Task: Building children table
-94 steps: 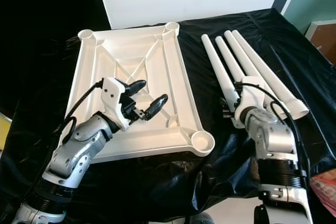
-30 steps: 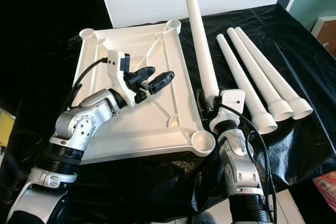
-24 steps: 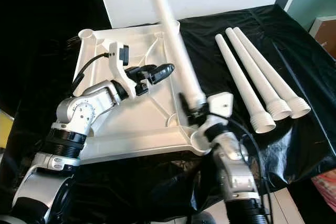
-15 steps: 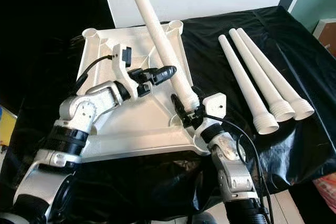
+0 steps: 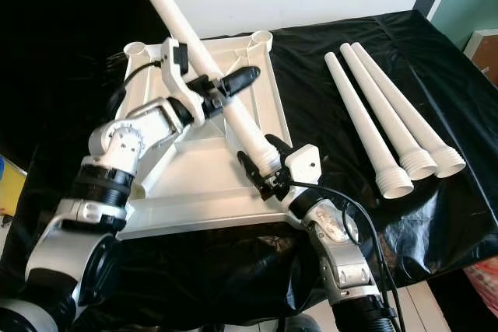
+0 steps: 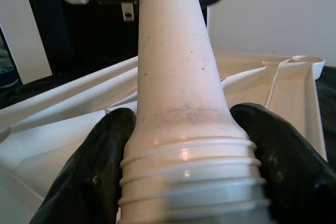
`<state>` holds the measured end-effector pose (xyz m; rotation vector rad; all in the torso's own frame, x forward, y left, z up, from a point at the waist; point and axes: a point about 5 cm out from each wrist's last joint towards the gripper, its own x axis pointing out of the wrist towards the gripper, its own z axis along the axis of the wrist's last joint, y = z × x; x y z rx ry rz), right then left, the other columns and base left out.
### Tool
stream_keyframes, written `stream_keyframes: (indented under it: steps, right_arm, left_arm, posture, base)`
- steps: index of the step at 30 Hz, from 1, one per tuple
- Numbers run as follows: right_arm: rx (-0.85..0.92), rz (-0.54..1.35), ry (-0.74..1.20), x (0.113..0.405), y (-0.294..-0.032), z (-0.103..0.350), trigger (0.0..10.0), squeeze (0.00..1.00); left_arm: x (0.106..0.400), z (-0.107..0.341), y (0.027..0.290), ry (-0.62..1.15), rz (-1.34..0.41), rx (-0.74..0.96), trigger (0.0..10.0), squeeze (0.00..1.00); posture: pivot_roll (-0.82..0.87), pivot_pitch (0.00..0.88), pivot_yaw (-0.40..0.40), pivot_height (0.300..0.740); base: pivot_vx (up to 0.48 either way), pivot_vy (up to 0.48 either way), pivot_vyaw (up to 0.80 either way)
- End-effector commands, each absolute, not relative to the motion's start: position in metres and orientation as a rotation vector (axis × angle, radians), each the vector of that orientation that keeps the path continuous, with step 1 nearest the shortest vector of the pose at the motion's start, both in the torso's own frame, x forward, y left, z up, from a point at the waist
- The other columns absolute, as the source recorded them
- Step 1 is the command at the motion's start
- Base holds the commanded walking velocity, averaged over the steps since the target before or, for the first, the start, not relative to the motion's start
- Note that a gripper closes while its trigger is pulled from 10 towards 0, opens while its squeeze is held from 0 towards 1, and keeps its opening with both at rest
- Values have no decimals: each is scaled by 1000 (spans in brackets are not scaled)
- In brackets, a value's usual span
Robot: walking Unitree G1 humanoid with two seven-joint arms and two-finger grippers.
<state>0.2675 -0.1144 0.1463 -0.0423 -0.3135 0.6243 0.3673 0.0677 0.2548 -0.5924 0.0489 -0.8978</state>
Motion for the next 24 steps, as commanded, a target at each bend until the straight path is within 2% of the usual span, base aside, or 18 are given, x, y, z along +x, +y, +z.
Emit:
stream_keyframes:
  steps: [1, 2, 3, 4, 22, 23, 24]
  right_arm:
    - [-54, 642, -293, 265, -113, 140, 10000, 0]
    - [-61, 643, -290, 264, -113, 139, 10000, 0]
    - [-61, 643, -290, 264, -113, 139, 10000, 0]
    - [-77, 642, -288, 264, -114, 137, 10000, 0]
    - [-107, 623, -286, 265, -118, 136, 10000, 0]
    - [-100, 617, -287, 265, -119, 137, 10000, 761]
    - [-100, 617, -287, 265, -119, 137, 10000, 761]
  left_arm:
    - [363, 263, 67, -27, -1039, -600, 10000, 0]
    - [367, 265, 70, -44, -1016, -602, 2980, 0]
    - [367, 265, 70, -44, -1016, -602, 2980, 0]
    - [367, 267, 73, -75, -1001, -585, 0, 0]
    - [370, 272, 80, -136, -971, -502, 0, 0]
    - [368, 271, 77, -120, -974, -476, 5216, 0]
    - [368, 271, 77, -120, -974, -476, 5216, 0]
  posture:
    - [-47, 81, 42, 740]
    - [-49, 80, 43, 740]
    - [-49, 80, 43, 740]
    - [-52, 82, 38, 740]
    - [-48, 101, 31, 740]
    - [-47, 103, 30, 740]
    - [-47, 103, 30, 740]
  base:
    - [0, 0, 0]
    - [0, 0, 0]
    - [0, 0, 0]
    - [0, 0, 0]
    - [0, 0, 0]
    - [0, 0, 0]
    - [0, 0, 0]
